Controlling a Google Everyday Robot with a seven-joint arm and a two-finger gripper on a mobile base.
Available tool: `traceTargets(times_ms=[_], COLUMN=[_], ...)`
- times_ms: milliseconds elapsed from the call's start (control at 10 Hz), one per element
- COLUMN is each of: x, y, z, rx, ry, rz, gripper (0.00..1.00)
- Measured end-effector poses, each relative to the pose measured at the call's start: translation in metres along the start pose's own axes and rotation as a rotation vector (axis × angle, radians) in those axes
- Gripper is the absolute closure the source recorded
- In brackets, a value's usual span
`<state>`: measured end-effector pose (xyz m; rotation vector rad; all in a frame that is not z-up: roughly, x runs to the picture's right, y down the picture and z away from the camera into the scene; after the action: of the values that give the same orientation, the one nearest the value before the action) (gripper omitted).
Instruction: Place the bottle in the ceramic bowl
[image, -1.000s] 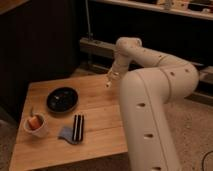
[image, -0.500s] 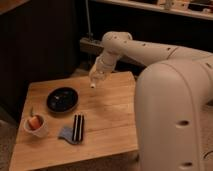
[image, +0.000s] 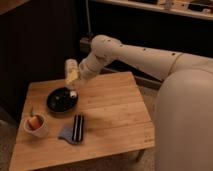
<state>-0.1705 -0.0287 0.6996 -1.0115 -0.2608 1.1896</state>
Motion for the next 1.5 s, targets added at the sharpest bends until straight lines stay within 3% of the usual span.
traceTargets(times_ms=[200,300,800,1100,1200,1500], x=[0.001,0.001,0.003,0.015,0.023,0.034], y=[0.028,0.031,0.025,-0.002,-0.023,-0.053], z=[0.013,0.014,0.019,0.049,0.068,0.106], rx=[-0.097,-0.114,-0.109,-0.111,-0.115,-0.116], ry=[0.036,0.04,0.065,0.124,0.155,0.244], rz=[-0.089,-0.104,-0.088,-0.045,-0.02,0.036], gripper=[1.0,1.0,1.0,1.0,1.0,1.0])
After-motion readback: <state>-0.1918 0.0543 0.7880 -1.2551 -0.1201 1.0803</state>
